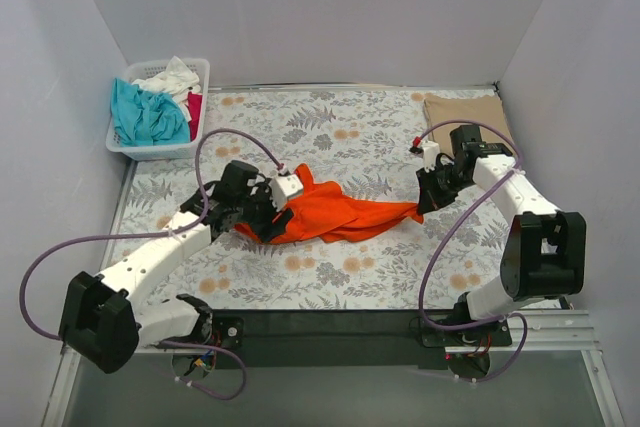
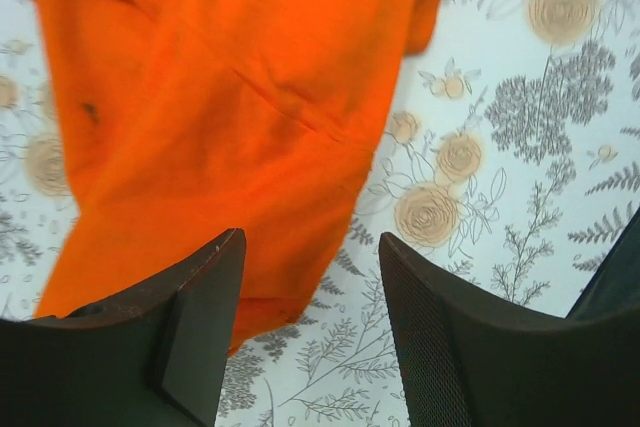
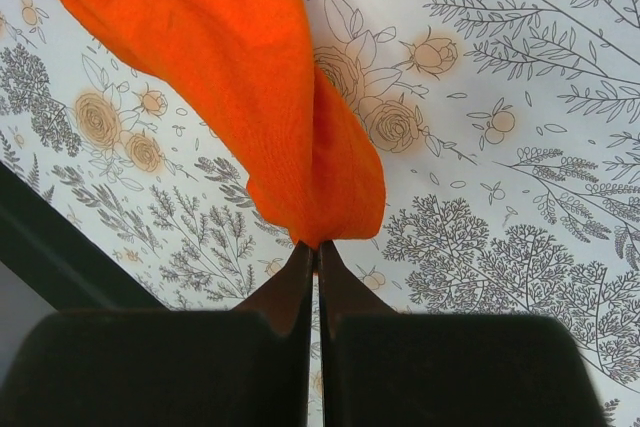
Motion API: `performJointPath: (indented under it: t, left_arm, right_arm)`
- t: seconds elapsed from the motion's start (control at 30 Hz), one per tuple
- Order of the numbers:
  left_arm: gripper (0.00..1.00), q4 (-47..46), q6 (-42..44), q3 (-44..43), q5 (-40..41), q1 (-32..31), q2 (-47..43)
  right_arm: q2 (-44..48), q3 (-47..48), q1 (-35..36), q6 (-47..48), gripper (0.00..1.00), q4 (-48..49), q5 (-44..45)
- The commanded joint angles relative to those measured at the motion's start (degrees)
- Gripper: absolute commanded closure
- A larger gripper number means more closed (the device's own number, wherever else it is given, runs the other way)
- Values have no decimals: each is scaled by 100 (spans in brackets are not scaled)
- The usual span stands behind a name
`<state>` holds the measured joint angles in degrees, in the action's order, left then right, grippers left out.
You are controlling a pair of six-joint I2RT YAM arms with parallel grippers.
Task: Fold and stack the t-shirts
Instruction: Flatten the tshirt out
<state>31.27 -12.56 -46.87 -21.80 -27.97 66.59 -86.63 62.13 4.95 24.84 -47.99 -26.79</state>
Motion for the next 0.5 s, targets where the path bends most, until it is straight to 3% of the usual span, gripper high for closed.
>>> performJointPath:
  t: [0.0, 0.07, 0.27, 0.47]
  left_arm:
    - [47, -199, 157, 414, 790, -586, -172]
    - [46, -445, 210, 556, 1185, -1026, -199]
    - [45, -1287, 350, 653, 2091, -1369, 267]
    - [50, -1710, 333, 767, 2321, -1580, 970]
  right_arm:
    - [234, -16, 15, 30, 99, -44, 24]
    - [243, -34, 15, 21, 99, -44, 7]
    - [208, -104, 15, 12, 99, -35, -37]
    - [146, -104, 6, 12, 99, -35, 7]
